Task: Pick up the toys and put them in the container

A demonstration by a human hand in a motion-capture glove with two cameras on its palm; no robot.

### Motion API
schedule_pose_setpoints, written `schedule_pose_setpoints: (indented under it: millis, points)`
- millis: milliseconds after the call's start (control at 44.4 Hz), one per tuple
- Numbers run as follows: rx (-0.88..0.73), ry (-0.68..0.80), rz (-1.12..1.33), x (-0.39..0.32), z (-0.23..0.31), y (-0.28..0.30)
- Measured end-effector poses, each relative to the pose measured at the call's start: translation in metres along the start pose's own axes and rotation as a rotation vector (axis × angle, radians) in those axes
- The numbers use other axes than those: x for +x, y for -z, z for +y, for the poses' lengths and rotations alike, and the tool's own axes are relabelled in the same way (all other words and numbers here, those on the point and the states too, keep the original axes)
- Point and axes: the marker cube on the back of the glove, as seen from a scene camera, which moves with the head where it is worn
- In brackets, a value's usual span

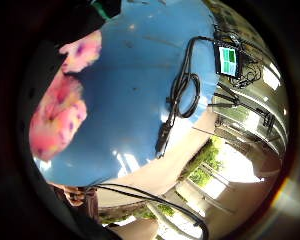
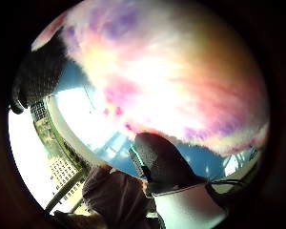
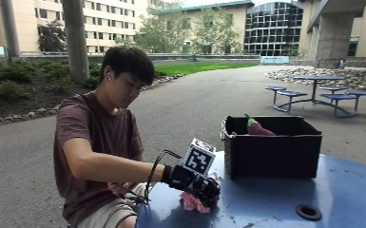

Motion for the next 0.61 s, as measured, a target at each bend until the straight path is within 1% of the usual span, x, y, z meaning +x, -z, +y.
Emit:
schedule_pose_setpoints:
  millis: [68, 135, 360, 428, 608]
  points:
    - [0.048, -0.003, -0.001, -0.001, -0.004, -0.002]
    - [0.113, 0.026, -0.049, -0.001, -0.009, -0.001]
    - [0.399, 0.145, -0.174, -0.001, -0.027, -0.001]
    - [0.415, 0.152, -0.18, -0.004, -0.029, 0.003]
    - [0.351, 0.164, -0.206, -0.01, -0.027, 0.047]
